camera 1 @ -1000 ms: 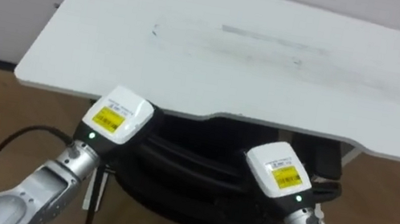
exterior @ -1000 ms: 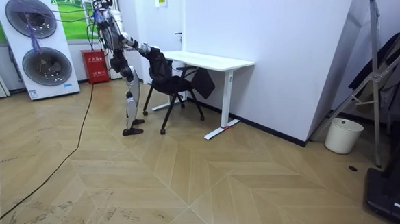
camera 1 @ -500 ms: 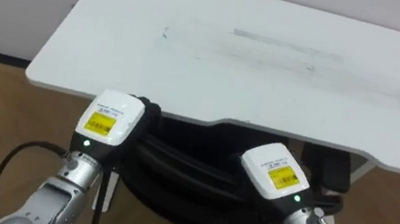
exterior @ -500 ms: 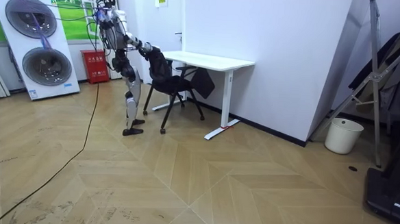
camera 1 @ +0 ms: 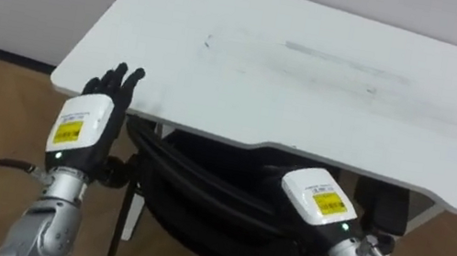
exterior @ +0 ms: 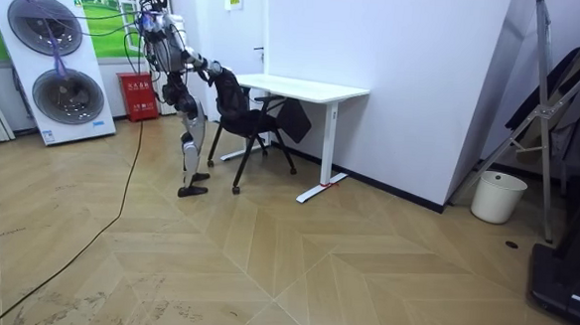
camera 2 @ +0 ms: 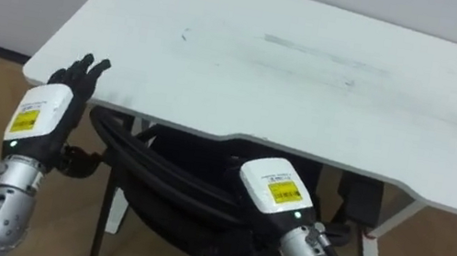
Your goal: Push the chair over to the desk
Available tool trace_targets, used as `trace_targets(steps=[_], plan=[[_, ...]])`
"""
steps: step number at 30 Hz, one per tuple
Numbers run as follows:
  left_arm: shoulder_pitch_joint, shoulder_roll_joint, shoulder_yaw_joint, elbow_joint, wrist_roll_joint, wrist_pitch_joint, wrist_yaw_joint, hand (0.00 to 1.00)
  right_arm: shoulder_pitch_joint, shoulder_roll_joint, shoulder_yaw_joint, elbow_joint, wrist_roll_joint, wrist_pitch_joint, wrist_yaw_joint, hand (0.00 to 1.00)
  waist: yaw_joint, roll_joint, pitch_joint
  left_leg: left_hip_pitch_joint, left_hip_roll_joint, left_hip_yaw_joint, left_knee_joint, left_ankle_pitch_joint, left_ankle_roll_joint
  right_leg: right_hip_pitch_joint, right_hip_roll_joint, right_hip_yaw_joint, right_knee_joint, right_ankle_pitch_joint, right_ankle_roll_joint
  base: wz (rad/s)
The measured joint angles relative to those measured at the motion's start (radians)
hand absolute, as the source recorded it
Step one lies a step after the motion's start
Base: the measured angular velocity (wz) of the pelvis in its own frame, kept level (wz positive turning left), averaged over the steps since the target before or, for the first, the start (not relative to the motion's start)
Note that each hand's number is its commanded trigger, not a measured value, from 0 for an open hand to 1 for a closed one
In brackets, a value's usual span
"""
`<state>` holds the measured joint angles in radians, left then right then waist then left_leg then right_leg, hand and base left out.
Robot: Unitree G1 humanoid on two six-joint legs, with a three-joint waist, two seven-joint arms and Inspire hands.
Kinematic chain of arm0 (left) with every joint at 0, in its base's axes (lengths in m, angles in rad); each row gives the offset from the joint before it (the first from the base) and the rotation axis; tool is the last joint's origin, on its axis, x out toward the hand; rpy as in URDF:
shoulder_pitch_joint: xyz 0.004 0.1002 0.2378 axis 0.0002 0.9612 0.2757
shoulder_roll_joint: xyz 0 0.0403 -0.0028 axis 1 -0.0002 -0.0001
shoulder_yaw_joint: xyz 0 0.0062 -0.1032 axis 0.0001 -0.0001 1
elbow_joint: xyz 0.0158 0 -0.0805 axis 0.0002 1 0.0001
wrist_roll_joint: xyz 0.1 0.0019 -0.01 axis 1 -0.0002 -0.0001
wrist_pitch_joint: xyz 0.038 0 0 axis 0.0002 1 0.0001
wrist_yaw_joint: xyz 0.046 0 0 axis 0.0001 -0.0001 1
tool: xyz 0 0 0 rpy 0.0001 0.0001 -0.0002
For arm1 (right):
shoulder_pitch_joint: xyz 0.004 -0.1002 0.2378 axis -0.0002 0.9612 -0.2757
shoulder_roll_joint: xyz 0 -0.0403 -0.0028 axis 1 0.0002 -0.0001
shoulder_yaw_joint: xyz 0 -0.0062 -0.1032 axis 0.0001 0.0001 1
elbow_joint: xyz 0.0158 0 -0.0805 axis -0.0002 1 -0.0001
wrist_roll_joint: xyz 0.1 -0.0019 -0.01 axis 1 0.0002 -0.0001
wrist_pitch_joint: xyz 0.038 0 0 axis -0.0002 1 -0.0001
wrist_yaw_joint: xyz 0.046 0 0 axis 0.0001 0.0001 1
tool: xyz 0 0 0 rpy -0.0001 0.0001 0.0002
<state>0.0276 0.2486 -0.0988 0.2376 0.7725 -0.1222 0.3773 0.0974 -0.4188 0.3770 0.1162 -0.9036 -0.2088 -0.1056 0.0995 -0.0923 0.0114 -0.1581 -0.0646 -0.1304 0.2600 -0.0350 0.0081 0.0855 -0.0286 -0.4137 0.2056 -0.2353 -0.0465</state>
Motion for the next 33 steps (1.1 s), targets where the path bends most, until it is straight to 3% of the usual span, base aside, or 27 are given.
trace_targets(steps=[3, 5, 8, 10, 12, 14, 17, 18, 20, 21, 23, 24, 25, 28, 33], plan=[[-0.007, -0.005, 0.065, -0.054, -0.019, -0.011, 0.027, 0.00, 0.004, 0.002, -0.032, -0.012, 0.022, -0.030, -0.001, 0.00, -0.016, 0.015, 0.0047, -0.006, -0.001, 0.006, -0.003, 0.003, 0.006, 0.001, -0.002, 0.003, 0.000, 0.005, 0.007, 0.00], [-0.012, -0.009, 0.144, -0.087, -0.099, -0.014, 0.069, 0.00, 0.006, -0.002, -0.061, -0.014, 0.051, -0.070, -0.001, 0.00, -0.040, 0.028, 0.0049, -0.001, -0.006, 0.008, -0.015, 0.011, 0.013, -0.001, -0.001, 0.025, 0.001, 0.010, 0.009, 0.00], [-0.002, -0.012, 0.249, -0.150, -0.165, -0.031, 0.139, 0.00, 0.051, -0.021, -0.169, -0.119, 0.084, -0.097, -0.005, 0.00, -0.043, 0.028, 0.0032, 0.018, -0.008, 0.020, -0.043, 0.021, 0.017, 0.002, -0.012, 0.023, -0.001, 0.008, 0.015, -0.09], [0.001, -0.015, 0.345, -0.201, -0.245, -0.064, 0.224, 0.00, 0.106, -0.063, -0.233, -0.179, 0.137, -0.149, -0.030, 0.00, -0.051, 0.021, 0.0002, 0.036, -0.011, 0.028, -0.053, 0.025, 0.020, 0.012, -0.018, 0.031, -0.002, 0.011, 0.015, -0.04], [0.024, -0.017, 0.414, -0.203, -0.305, -0.083, 0.298, 0.00, 0.100, -0.038, -0.382, -0.209, 0.177, -0.128, -0.125, 0.00, -0.072, 0.030, -0.0036, 0.051, -0.018, 0.029, -0.058, 0.022, 0.028, 0.028, -0.025, 0.033, -0.003, 0.010, 0.020, 0.00], [0.078, -0.023, 0.475, -0.203, -0.426, -0.104, 0.361, 0.00, 0.049, -0.018, -0.650, -0.224, 0.334, -0.079, -0.287, 0.00, -0.071, 0.041, -0.0140, 0.067, -0.021, 0.046, -0.055, 0.008, 0.038, 0.037, -0.031, 0.049, -0.019, 0.007, 0.042, -0.14], [0.159, -0.026, 0.581, -0.196, -0.555, -0.109, 0.447, 0.00, 0.030, -0.002, -0.899, -0.270, 0.509, -0.051, -0.497, 0.00, -0.081, 0.040, -0.0130, 0.067, -0.021, 0.065, -0.053, -0.012, 0.046, 0.039, -0.023, 0.070, -0.040, 0.016, 0.048, -0.20], [0.176, -0.027, 0.596, -0.190, -0.583, -0.109, 0.468, 0.00, 0.042, 0.006, -0.927, -0.278, 0.539, -0.052, -0.535, 0.00, -0.083, 0.037, -0.0130, 0.068, -0.021, 0.069, -0.050, -0.015, 0.048, 0.041, -0.023, 0.077, -0.041, 0.019, 0.044, -0.20], [0.247, -0.029, 0.604, -0.120, -0.722, -0.109, 0.533, 0.00, 0.134, 0.060, -0.985, -0.298, 0.646, -0.055, -0.653, 0.00, -0.101, 0.039, -0.0142, 0.065, -0.029, 0.080, -0.025, -0.048, 0.053, 0.055, -0.024, 0.087, -0.042, 0.017, 0.047, -0.17], [0.262, -0.033, 0.596, -0.096, -0.750, -0.109, 0.536, 0.00, 0.165, 0.077, -0.988, -0.298, 0.669, -0.053, -0.674, 0.00, -0.104, 0.040, -0.0135, 0.064, -0.028, 0.083, -0.018, -0.057, 0.054, 0.056, -0.024, 0.087, -0.041, 0.015, 0.049, -0.18], [0.300, -0.050, 0.549, 0.027, -0.886, -0.101, 0.536, 0.00, 0.306, 0.161, -0.973, -0.273, 0.769, -0.026, -0.713, 0.00, -0.107, 0.052, -0.0140, 0.065, -0.027, 0.103, -0.012, -0.075, 0.059, 0.050, -0.028, 0.117, -0.037, 0.011, 0.055, -0.28], [0.303, -0.052, 0.536, 0.068, -0.925, -0.102, 0.535, 0.00, 0.333, 0.175, -0.959, -0.244, 0.798, -0.024, -0.716, 0.00, -0.105, 0.055, -0.0142, 0.066, -0.027, 0.105, -0.012, -0.077, 0.060, 0.049, -0.029, 0.128, -0.036, 0.011, 0.056, -0.41], [0.316, -0.053, 0.507, 0.170, -0.993, -0.099, 0.525, 0.00, 0.378, 0.193, -0.927, -0.157, 0.861, -0.016, -0.711, 0.00, -0.103, 0.063, -0.0181, 0.067, -0.018, 0.119, -0.015, -0.083, 0.062, 0.051, -0.032, 0.146, -0.033, 0.011, 0.057, -0.44], [0.356, -0.082, 0.447, 0.375, -1.129, -0.089, 0.471, 0.00, 0.444, 0.272, -0.897, 0.082, 1.062, 0.015, -0.672, 0.00, -0.119, 0.077, -0.0183, 0.082, -0.017, 0.144, -0.025, -0.095, 0.070, 0.053, -0.038, 0.168, -0.027, 0.013, 0.062, -0.24], [0.428, -0.103, 0.420, 0.598, -1.210, -0.077, 0.344, 0.00, 0.446, 0.292, -0.893, 0.595, 1.338, 0.039, -0.587, 0.00, -0.148, 0.098, -0.0173, 0.102, -0.021, 0.132, -0.022, -0.119, 0.077, 0.051, -0.044, 0.180, 0.016, 0.009, 0.068, 0.02]])
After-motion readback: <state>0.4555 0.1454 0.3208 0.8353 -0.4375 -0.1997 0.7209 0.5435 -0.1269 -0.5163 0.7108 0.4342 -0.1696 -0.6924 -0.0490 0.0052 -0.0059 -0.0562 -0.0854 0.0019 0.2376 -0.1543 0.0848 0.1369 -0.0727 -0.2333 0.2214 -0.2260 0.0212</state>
